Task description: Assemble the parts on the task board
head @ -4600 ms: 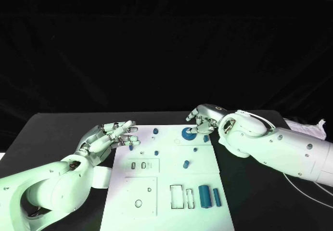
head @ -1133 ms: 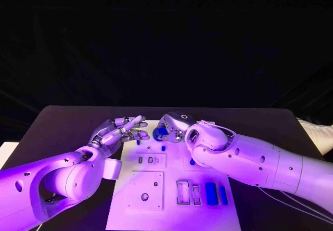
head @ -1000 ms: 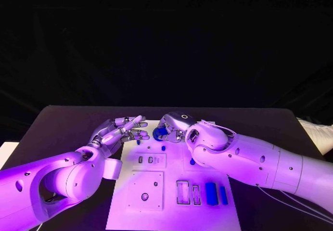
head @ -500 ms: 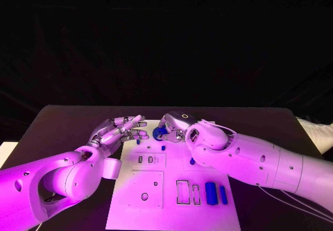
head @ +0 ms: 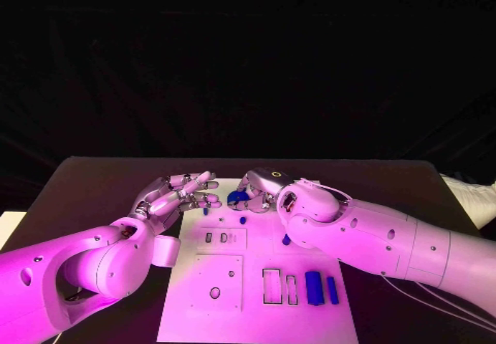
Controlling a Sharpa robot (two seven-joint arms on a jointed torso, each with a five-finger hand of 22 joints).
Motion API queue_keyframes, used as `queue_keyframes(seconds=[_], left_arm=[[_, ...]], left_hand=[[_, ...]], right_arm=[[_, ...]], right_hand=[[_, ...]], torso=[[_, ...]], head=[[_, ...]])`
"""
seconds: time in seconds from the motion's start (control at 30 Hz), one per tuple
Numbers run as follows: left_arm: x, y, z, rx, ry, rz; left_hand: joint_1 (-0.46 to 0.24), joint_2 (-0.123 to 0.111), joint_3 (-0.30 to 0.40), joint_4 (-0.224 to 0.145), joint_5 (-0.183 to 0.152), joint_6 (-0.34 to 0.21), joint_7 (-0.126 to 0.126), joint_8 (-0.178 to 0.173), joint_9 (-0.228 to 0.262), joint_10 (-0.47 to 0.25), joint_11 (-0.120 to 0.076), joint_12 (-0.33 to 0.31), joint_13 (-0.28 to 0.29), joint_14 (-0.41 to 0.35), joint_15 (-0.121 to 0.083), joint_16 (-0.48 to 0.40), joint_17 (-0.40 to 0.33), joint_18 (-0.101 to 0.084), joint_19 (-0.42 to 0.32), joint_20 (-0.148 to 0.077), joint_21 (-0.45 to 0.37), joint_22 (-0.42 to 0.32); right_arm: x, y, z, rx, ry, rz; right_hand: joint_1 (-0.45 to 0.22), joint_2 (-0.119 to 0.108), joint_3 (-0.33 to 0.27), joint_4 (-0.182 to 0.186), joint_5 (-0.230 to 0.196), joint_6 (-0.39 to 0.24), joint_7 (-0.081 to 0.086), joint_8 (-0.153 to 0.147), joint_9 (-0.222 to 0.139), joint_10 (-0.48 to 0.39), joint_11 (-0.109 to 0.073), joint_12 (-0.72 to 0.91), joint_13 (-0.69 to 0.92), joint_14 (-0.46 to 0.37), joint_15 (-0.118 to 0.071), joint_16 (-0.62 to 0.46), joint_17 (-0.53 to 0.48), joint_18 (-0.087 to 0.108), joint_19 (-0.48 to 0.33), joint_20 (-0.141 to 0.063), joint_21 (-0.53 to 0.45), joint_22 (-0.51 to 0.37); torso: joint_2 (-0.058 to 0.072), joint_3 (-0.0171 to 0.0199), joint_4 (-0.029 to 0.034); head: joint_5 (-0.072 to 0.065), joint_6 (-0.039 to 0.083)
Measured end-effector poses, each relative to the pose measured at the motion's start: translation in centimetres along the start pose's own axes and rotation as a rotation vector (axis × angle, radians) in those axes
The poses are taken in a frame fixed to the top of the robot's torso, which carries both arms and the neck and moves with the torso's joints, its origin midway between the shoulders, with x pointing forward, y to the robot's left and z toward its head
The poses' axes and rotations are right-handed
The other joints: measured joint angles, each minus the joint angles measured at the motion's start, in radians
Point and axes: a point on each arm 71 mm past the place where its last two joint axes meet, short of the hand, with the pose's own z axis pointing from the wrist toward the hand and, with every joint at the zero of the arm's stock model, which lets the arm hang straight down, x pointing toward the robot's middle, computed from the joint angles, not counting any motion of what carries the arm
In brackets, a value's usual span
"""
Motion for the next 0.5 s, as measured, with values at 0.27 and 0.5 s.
queue_keyframes(seconds=[0.27,0.5], left_arm=[[-0.06,-0.03,-0.07,0.0,-0.001,0.001],[-0.11,-0.06,-0.12,-0.001,-0.002,0.001]], left_hand=[[0.0,0.0,0.0,0.0,0.0,0.0,0.0,0.0,0.0,0.0,0.0,0.0,0.0,0.0,0.0,0.0,0.0,0.0,0.0,0.0,0.0,0.0],[0.0,0.0,-0.003,-0.003,0.0,0.0,0.0,0.0,0.0,0.0,0.0,0.0,0.0,0.0,0.0,0.0,0.0,0.0,0.0,0.0,0.0,-0.001]], right_arm=[[-0.13,-0.19,0.04,0.01,0.015,0.014],[-0.11,-0.87,-0.48,0.012,-0.036,0.045]], right_hand=[[0.013,0.013,-0.005,0.005,0.028,0.007,-0.006,0.001,0.001,0.0,0.0,0.004,0.0,0.0,0.0,0.0,0.0,0.0,0.0,0.0,0.0,0.0],[0.077,0.013,-0.011,-0.015,0.091,0.016,-0.004,0.007,0.008,0.0,0.0,0.014,0.0,0.0,0.0,0.005,0.0,-0.011,0.0,0.0,0.007,0.0]], torso=[[0.0,0.0,-0.0006],[0.0,0.0,-0.0004]], head=[[-0.001,-0.003],[-0.004,-0.001]])
